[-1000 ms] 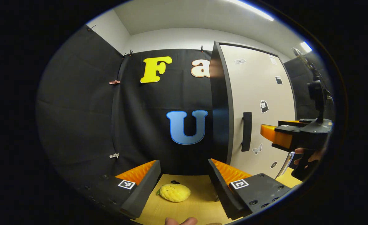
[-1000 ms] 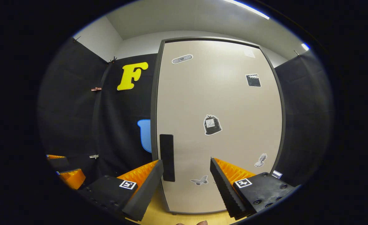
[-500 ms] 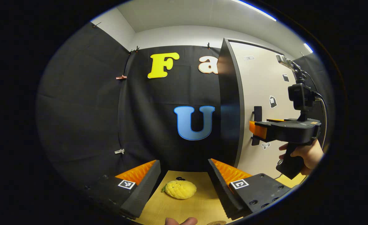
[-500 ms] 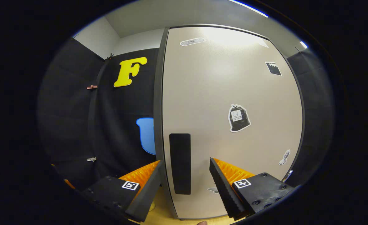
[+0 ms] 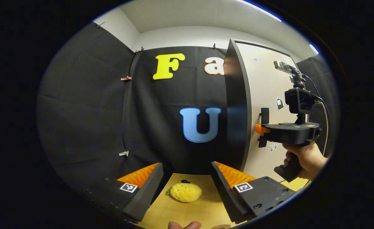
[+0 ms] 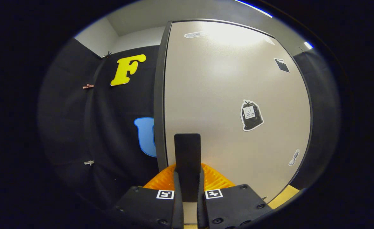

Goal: Open the cabinet door with the right hand, grasp the bottle in the cabinet with the left hand and place it on the coaster, then close the cabinet door with the right hand.

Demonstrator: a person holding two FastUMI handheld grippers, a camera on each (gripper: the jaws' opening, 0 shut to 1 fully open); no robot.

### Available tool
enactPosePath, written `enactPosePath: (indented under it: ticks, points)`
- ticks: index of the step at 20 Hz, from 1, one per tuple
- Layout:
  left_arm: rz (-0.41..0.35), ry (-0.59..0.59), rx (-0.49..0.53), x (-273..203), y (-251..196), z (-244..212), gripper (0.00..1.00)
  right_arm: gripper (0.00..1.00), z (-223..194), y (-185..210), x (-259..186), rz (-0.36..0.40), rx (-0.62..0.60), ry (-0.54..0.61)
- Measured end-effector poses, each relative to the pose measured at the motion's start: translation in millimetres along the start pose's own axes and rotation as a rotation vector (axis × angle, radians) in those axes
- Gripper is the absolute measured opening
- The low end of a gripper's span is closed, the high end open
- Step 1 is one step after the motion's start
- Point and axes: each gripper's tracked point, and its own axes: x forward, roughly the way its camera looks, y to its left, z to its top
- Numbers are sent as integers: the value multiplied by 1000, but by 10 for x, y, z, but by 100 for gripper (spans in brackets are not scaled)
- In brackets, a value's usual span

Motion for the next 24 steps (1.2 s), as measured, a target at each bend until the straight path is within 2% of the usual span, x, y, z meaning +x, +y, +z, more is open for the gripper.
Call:
enactPosePath:
  ticks: [10,19,24]
  points:
    - [7,-17,-3,-193,-130,85,94,20,89,74,-396,126,3,30]
    - [-8,-34,-2,-410,-422,198,94,21,140,-160,-1145,225,22,47]
    - [-29,-37,-4,-469,-648,248,95,20,191,-384,-1445,244,42,54]
